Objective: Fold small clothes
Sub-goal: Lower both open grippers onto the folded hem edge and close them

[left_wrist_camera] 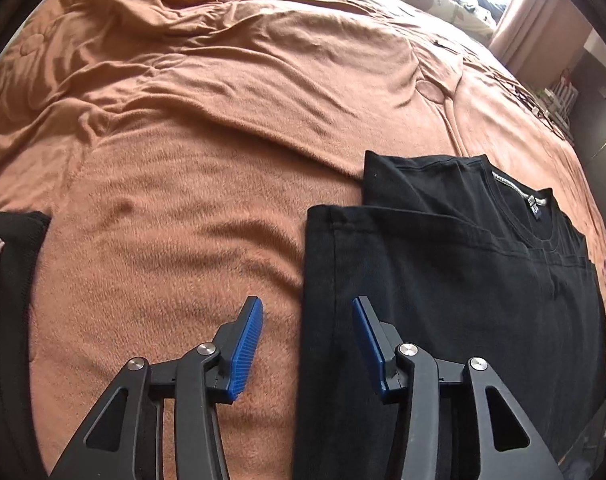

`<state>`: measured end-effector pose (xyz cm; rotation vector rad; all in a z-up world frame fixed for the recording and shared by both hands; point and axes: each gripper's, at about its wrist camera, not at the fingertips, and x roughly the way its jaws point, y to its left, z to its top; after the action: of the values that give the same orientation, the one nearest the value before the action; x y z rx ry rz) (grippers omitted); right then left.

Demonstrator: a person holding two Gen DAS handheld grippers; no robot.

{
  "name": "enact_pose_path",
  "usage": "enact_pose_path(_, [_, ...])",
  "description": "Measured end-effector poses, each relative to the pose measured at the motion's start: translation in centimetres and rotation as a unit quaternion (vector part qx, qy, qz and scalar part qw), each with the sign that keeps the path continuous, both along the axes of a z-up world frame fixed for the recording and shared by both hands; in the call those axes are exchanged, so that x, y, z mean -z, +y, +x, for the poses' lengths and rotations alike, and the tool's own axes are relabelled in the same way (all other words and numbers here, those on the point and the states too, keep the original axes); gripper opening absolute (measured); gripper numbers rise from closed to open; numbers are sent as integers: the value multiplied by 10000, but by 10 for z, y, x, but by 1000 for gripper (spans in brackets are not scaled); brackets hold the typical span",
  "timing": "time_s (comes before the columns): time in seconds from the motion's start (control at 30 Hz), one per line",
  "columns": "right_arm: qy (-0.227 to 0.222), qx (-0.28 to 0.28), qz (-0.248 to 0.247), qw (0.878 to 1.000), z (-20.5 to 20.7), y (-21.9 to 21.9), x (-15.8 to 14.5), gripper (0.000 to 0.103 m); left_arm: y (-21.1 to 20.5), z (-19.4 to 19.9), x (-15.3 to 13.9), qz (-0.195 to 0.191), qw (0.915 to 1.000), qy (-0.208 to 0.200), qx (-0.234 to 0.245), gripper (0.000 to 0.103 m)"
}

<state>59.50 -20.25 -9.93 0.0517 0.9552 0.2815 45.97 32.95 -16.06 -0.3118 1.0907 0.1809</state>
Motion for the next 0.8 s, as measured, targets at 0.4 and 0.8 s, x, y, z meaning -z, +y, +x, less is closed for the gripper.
enact_pose_path(0.4, [354,106,479,9982,10,-8,23,48,14,21,13,-427,9990,-90,-133,48])
enact_pose_path(0.8, [319,121,991,9945,40,-4,32,29,-1,47,19,22,10000,-77,0,21])
